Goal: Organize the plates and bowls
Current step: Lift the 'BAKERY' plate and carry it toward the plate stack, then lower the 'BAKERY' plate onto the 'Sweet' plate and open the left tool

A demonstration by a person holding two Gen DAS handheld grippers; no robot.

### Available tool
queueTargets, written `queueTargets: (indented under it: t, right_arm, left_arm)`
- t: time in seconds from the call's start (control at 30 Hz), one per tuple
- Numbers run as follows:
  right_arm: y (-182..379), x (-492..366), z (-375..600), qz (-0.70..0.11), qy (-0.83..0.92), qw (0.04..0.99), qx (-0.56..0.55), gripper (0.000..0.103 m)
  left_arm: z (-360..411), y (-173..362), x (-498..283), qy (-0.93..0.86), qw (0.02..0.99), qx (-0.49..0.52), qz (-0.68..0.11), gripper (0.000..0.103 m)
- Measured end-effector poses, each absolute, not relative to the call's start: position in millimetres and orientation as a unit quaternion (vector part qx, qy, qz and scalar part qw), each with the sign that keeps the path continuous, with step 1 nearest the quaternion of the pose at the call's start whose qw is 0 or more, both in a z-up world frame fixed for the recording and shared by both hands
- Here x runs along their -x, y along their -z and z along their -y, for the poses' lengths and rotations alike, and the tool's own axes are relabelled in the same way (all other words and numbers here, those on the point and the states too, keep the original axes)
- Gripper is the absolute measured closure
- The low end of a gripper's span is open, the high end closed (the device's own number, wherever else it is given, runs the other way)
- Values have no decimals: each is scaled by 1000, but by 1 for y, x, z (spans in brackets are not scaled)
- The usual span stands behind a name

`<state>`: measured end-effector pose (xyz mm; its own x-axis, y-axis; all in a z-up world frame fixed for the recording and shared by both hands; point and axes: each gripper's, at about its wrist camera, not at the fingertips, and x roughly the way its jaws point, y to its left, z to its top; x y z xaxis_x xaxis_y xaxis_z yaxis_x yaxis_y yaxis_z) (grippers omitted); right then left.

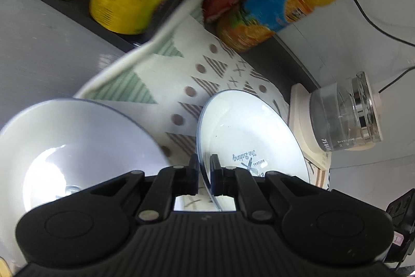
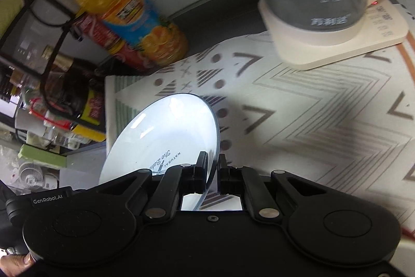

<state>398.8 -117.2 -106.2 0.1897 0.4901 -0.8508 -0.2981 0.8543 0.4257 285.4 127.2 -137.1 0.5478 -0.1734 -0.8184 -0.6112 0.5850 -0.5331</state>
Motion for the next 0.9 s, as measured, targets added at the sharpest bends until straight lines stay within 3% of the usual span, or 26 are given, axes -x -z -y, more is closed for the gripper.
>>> queueTargets:
  t: [0.9]
  right_arm:
    - [103, -291, 74, -567, -260, 778, -79, 96]
  left_arm:
    - [-173, 135, -183, -136, 768, 423, -461, 97]
